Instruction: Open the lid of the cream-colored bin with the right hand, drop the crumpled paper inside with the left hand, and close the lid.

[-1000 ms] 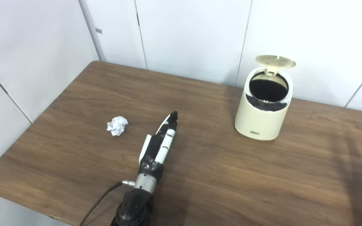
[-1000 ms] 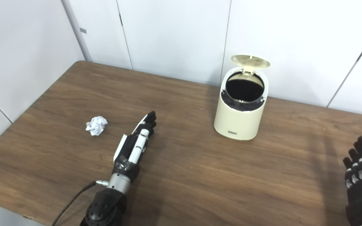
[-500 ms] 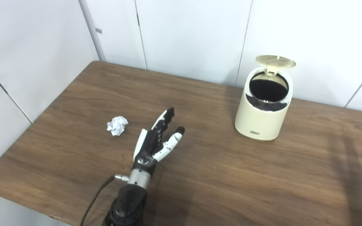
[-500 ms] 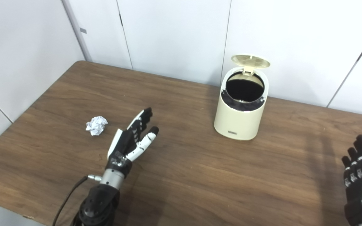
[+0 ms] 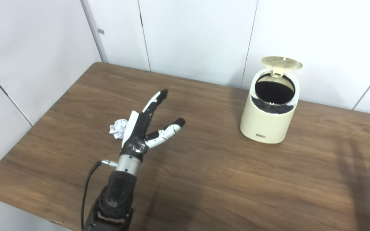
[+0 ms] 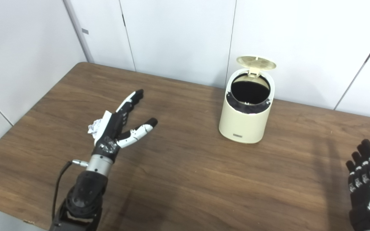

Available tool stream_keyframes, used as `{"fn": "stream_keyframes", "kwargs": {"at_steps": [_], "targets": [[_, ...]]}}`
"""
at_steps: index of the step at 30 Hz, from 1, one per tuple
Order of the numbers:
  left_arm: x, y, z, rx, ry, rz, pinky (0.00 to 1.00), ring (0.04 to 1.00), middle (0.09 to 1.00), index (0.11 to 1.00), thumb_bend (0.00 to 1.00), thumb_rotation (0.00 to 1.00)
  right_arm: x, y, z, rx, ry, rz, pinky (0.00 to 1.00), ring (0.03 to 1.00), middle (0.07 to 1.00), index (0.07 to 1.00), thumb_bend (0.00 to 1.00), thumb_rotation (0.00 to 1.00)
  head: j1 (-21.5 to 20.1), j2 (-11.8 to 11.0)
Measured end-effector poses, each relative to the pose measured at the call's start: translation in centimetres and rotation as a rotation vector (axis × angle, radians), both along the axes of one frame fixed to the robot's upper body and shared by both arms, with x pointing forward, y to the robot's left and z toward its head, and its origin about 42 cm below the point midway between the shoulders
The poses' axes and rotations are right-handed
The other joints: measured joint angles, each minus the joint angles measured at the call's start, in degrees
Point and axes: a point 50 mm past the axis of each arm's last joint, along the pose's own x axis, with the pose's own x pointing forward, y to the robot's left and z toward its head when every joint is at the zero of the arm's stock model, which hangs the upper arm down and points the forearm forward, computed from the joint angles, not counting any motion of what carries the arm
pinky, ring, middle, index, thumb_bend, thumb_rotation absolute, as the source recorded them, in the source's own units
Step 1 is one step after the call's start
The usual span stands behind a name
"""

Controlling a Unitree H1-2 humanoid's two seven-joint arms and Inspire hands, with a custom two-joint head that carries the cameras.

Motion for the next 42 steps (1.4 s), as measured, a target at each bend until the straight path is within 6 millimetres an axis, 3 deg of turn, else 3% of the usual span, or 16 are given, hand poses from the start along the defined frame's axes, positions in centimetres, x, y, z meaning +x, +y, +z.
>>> {"fn": "stream_keyframes", "kwargs": {"at_steps": [7,13,17,26,42], "targets": [[0.8,2.6,2.2,0.254,-0.023,0.066,0.88,0.918,0.919,0.907,0.80,0.37,0.0,0.0,-0.1,0.003,0.002,0.007,1.00,1.000,0.984,0.954,0.51,0.96,0.0,-0.1],[0.8,4.3,2.9,0.421,0.007,0.118,0.81,0.903,0.922,0.906,0.84,0.40,0.0,-0.1,-0.3,0.007,0.005,0.008,1.00,1.000,0.981,0.957,0.51,0.97,0.5,-0.1],[0.8,5.2,3.6,0.569,0.047,0.151,0.79,0.897,0.902,0.883,0.87,0.35,0.0,-0.1,-0.3,0.007,0.006,0.009,1.00,1.000,0.991,0.964,0.54,0.97,0.6,-0.1],[0.5,6.2,4.1,0.707,0.085,0.166,0.80,0.896,0.875,0.861,0.89,0.30,0.1,-0.2,-1.1,0.003,0.032,0.018,1.00,1.000,0.993,0.964,0.55,0.98,0.4,-0.2],[0.1,7.8,3.9,0.860,0.281,0.209,0.81,0.880,0.865,0.862,0.87,0.34,0.2,-0.3,-1.4,0.009,0.028,0.021,1.00,1.000,0.999,0.970,0.55,0.99,1.0,-0.1]]}}
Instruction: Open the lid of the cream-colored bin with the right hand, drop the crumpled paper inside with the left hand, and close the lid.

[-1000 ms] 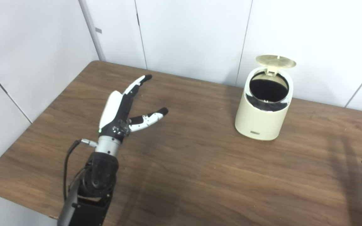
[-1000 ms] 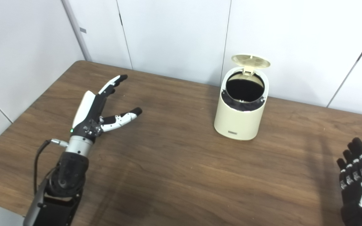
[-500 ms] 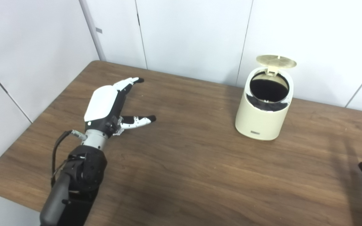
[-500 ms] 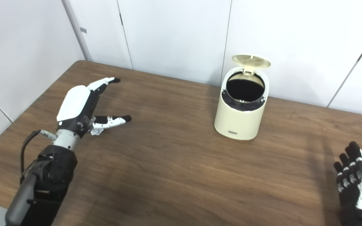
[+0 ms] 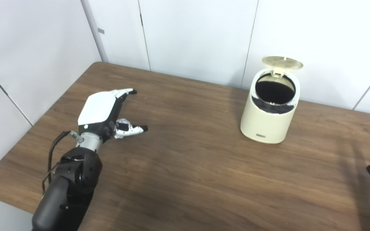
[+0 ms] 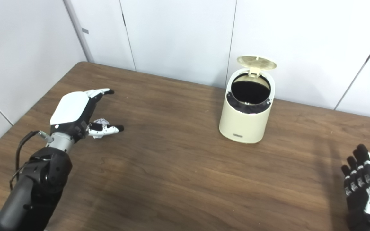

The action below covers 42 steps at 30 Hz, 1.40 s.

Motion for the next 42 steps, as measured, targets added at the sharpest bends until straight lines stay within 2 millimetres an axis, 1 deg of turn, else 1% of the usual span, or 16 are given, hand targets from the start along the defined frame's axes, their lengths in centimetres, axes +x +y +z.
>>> {"fn": "stream_keyframes", "kwargs": {"at_steps": [4,7,8,11,13,16,18,22,25,28,30,33,36,42], "targets": [[0.0,0.7,-0.1,-0.002,0.024,0.025,0.76,0.859,0.856,0.859,0.88,0.33,0.0,0.0,-0.1,0.004,0.001,0.000,1.00,1.000,0.997,0.963,0.58,0.97,0.0,0.2],[0.2,1.3,-0.7,-0.005,0.045,0.045,0.70,0.833,0.847,0.850,0.88,0.30,0.1,-0.1,-0.4,0.005,0.011,0.000,1.00,1.000,0.990,0.959,0.58,0.97,0.0,0.3],[0.1,1.4,-0.9,-0.009,0.052,0.050,0.69,0.831,0.847,0.849,0.88,0.29,0.1,-0.1,-0.5,0.005,0.013,0.000,1.00,1.000,0.990,0.958,0.57,0.97,0.1,0.2],[0.1,1.5,-1.1,-0.016,0.059,0.056,0.71,0.837,0.842,0.842,0.88,0.29,0.1,-0.2,-0.4,0.008,0.011,0.003,1.00,1.000,0.990,0.961,0.55,0.97,0.2,0.3],[0.1,1.7,-1.3,-0.019,0.068,0.066,0.72,0.848,0.838,0.828,0.88,0.27,0.0,-0.1,-0.4,0.009,0.010,0.006,1.00,1.000,0.994,0.964,0.56,0.97,0.3,0.4],[0.2,2.2,-2.1,-0.026,0.099,0.088,0.76,0.883,0.853,0.827,0.88,0.28,0.0,-0.2,-0.4,0.010,0.010,0.004,1.00,1.000,0.994,0.965,0.57,0.96,0.2,0.4],[0.2,2.5,-2.4,-0.026,0.112,0.095,0.76,0.886,0.855,0.821,0.89,0.27,0.0,-0.2,-0.4,0.011,0.010,0.005,1.00,1.000,0.993,0.957,0.58,0.94,0.2,0.4],[0.2,3.2,-3.3,-0.021,0.141,0.115,0.72,0.845,0.862,0.815,0.90,0.30,0.1,-0.2,-0.5,0.012,0.011,0.007,1.00,1.000,0.993,0.958,0.58,0.94,0.3,0.4],[-0.1,3.3,-3.6,-0.026,0.153,0.117,0.70,0.814,0.832,0.802,0.90,0.28,0.1,-0.3,-0.5,0.011,0.011,0.006,1.00,1.000,0.989,0.958,0.59,0.94,0.2,0.4],[0.0,3.2,-3.6,-0.024,0.152,0.115,0.68,0.789,0.800,0.792,0.89,0.28,0.1,-0.2,-0.5,0.010,0.011,0.009,1.00,1.000,0.990,0.964,0.57,0.95,0.3,0.4],[0.1,3.2,-3.8,-0.017,0.157,0.112,0.68,0.780,0.793,0.791,0.88,0.30,0.1,-0.3,-0.5,0.009,0.011,0.010,1.00,1.000,0.992,0.964,0.57,0.96,0.3,0.4],[0.3,4.0,-4.6,0.001,0.193,0.119,0.67,0.774,0.789,0.787,0.88,0.30,0.1,-0.3,-0.4,0.008,0.010,0.010,1.00,1.000,0.988,0.965,0.57,0.96,0.3,0.4],[0.4,4.5,-4.5,0.007,0.191,0.122,0.66,0.769,0.784,0.786,0.88,0.29,0.0,-0.3,-0.5,0.008,0.012,0.009,1.00,1.000,0.986,0.964,0.57,0.96,0.1,0.5],[0.6,4.5,-4.6,0.007,0.186,0.113,0.67,0.768,0.781,0.781,0.87,0.29,0.0,-0.3,-0.4,0.008,0.011,0.011,1.00,1.000,0.988,0.967,0.57,0.97,0.0,0.6]]}}
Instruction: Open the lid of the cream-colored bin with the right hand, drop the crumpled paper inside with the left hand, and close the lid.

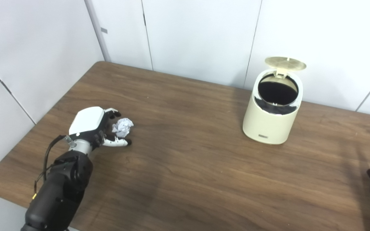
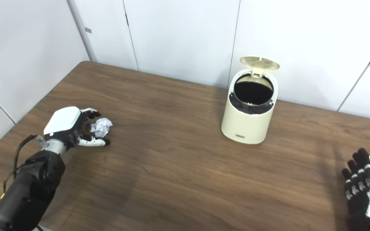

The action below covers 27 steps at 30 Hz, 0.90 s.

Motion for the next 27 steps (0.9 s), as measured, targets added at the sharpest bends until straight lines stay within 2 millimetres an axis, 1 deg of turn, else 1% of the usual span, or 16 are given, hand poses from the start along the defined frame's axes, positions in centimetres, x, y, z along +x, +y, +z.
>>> {"fn": "stream_keyframes", "kwargs": {"at_steps": [6,10,16,19,21,24,27], "targets": [[0.3,-0.1,0.2,-0.019,-0.010,-0.008,0.67,0.768,0.775,0.774,0.86,0.27,0.0,0.0,0.0,-0.001,0.000,0.002,1.00,1.000,0.986,0.979,0.56,1.00,-0.2,0.0],[0.4,-0.4,0.6,-0.034,-0.016,-0.006,0.67,0.764,0.767,0.764,0.85,0.24,-0.1,0.1,0.0,-0.009,0.002,0.003,1.00,1.000,0.982,0.970,0.52,1.00,-0.3,0.0],[0.4,-0.8,1.0,-0.040,-0.022,-0.009,0.67,0.768,0.776,0.769,0.84,0.23,-0.3,0.1,0.1,-0.014,0.003,-0.001,1.00,1.000,0.977,0.967,0.49,1.00,-0.4,0.1],[0.4,-0.8,1.1,-0.042,-0.025,-0.004,0.72,0.812,0.803,0.774,0.84,0.22,-0.4,0.2,0.1,-0.015,0.002,-0.005,1.00,1.000,0.975,0.972,0.47,1.00,-0.4,0.2],[0.4,-0.8,1.1,-0.044,-0.025,-0.004,0.73,0.822,0.811,0.779,0.83,0.24,-0.4,0.2,0.2,-0.017,0.001,-0.006,1.00,1.000,0.975,0.972,0.47,1.00,-0.5,0.3],[0.6,-1.0,1.1,-0.049,-0.025,-0.009,0.69,0.778,0.790,0.775,0.82,0.24,-0.4,0.2,0.2,-0.018,0.001,-0.006,1.00,1.000,0.979,0.975,0.48,1.00,-0.6,0.4],[0.7,-1.1,1.1,-0.053,-0.026,-0.014,0.68,0.761,0.776,0.770,0.82,0.24,-0.5,0.2,0.5,-0.019,-0.005,-0.005,1.00,1.000,0.977,0.970,0.47,1.00,-0.6,0.4]]}}
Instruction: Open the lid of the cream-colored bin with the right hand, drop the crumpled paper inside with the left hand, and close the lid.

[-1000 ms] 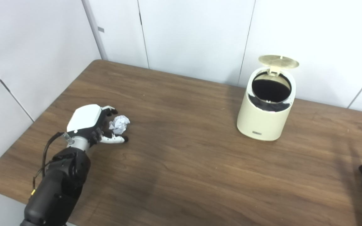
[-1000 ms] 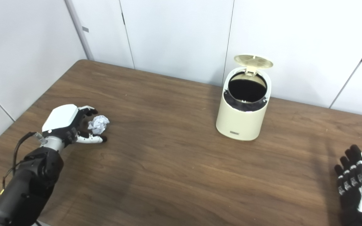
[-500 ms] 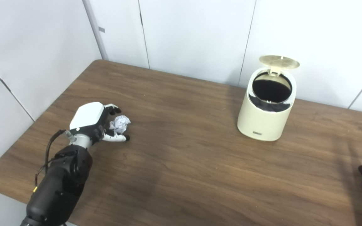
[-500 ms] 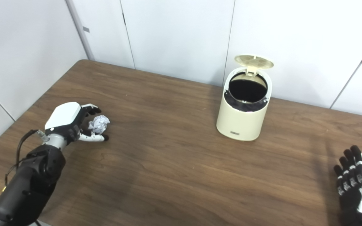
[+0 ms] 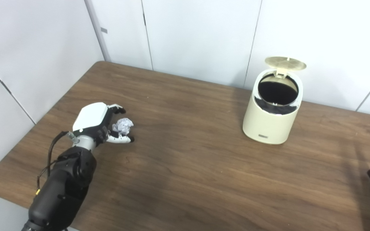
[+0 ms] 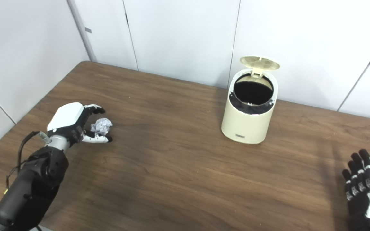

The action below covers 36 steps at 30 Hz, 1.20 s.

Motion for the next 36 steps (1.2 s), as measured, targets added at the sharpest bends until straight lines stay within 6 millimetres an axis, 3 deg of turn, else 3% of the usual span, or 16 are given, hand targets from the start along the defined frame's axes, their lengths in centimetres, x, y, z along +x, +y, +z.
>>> {"fn": "stream_keyframes", "kwargs": {"at_steps": [15,21,23,29,30,31,32,33,36], "targets": [[0.53,-0.36,0.24,-0.037,-0.003,-0.008,0.63,0.703,0.722,0.744,0.81,0.18,-0.22,-0.01,-0.21,0.006,0.009,-0.014,1.00,0.996,0.986,0.966,0.46,1.00,-0.5,0.4],[0.79,-0.64,0.29,-0.042,0.002,-0.018,0.61,0.679,0.704,0.722,0.78,0.09,-0.24,-0.04,-0.22,0.007,0.009,-0.015,1.00,0.989,0.985,0.961,0.48,1.00,-0.5,0.5],[0.80,-0.75,0.21,-0.044,0.012,-0.024,0.60,0.661,0.688,0.698,0.77,0.02,-0.24,-0.04,-0.23,0.005,0.010,-0.016,1.00,0.996,0.988,0.962,0.49,1.00,-0.5,0.5],[0.79,-0.51,0.40,-0.039,-0.031,-0.015,0.57,0.641,0.669,0.636,0.77,0.00,-0.26,-0.04,-0.29,0.009,0.010,-0.014,1.00,0.998,0.992,0.969,0.49,1.00,-0.8,0.4],[0.80,-0.35,0.37,-0.038,-0.041,-0.010,0.55,0.627,0.667,0.552,0.62,0.02,-0.26,-0.05,-0.30,0.010,0.010,-0.014,1.00,0.996,0.987,0.964,0.49,1.00,-0.8,0.4],[0.82,-0.20,0.27,-0.040,-0.048,-0.007,0.53,0.611,0.661,0.523,0.57,0.03,-0.28,-0.08,-0.31,0.011,0.010,-0.015,1.00,0.992,0.984,0.959,0.49,1.00,-0.8,0.4],[0.84,-0.09,0.13,-0.047,-0.047,-0.006,0.51,0.581,0.642,0.509,0.54,0.03,-0.28,-0.11,-0.31,0.011,0.010,-0.016,1.00,0.990,0.982,0.955,0.49,1.00,-0.8,0.4],[0.87,-0.04,-0.02,-0.052,-0.044,-0.007,0.48,0.478,0.564,0.521,0.52,0.01,-0.28,-0.13,-0.30,0.012,0.010,-0.017,1.00,0.987,0.977,0.951,0.49,1.00,-0.8,0.4],[0.92,0.00,-0.29,-0.064,-0.042,-0.015,0.48,0.421,0.505,0.519,0.50,0.00,-0.28,-0.14,-0.29,0.013,0.009,-0.017,1.00,0.987,0.972,0.950,0.49,1.00,-0.8,0.4]]}}
